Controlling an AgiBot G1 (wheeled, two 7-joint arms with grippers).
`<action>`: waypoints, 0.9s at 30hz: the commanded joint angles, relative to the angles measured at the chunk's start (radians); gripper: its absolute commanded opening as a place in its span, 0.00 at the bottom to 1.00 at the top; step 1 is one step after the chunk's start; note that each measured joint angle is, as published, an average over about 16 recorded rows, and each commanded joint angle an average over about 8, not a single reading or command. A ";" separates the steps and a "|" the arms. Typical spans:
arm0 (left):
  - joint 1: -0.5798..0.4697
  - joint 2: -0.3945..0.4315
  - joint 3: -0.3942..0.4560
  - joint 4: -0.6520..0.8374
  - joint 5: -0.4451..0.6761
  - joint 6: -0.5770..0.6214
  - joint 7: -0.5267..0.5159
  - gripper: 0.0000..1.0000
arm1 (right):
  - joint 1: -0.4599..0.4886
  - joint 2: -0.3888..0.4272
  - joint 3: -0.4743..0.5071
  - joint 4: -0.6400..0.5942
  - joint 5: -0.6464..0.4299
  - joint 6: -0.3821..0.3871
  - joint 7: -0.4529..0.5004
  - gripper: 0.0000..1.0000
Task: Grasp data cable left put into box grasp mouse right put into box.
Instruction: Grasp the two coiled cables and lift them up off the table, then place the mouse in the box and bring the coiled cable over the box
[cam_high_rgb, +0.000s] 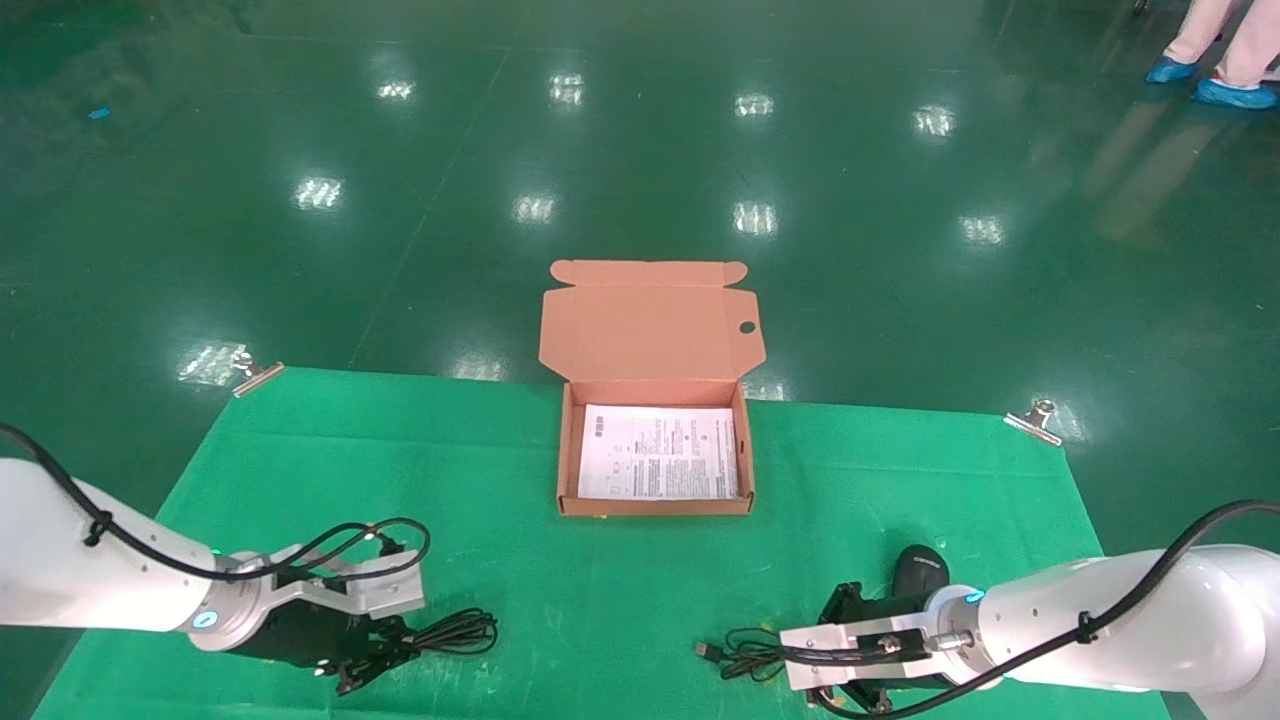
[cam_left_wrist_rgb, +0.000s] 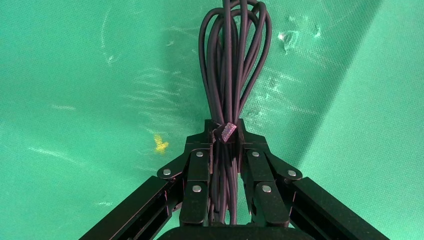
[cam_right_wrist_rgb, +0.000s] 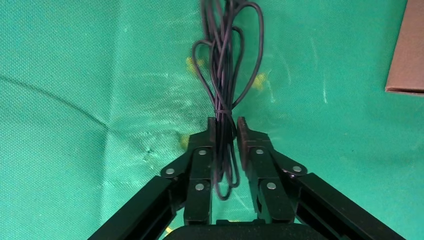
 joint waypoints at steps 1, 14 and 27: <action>0.002 0.001 0.000 0.003 -0.001 0.001 -0.003 0.00 | -0.002 -0.004 -0.003 -0.003 -0.003 0.001 -0.002 0.00; -0.074 -0.062 -0.016 -0.219 0.046 -0.070 0.041 0.00 | 0.125 0.131 0.144 0.128 0.085 0.045 0.107 0.00; -0.148 -0.024 -0.029 -0.410 0.191 -0.234 -0.055 0.00 | 0.352 -0.024 0.216 0.055 0.173 0.169 0.049 0.00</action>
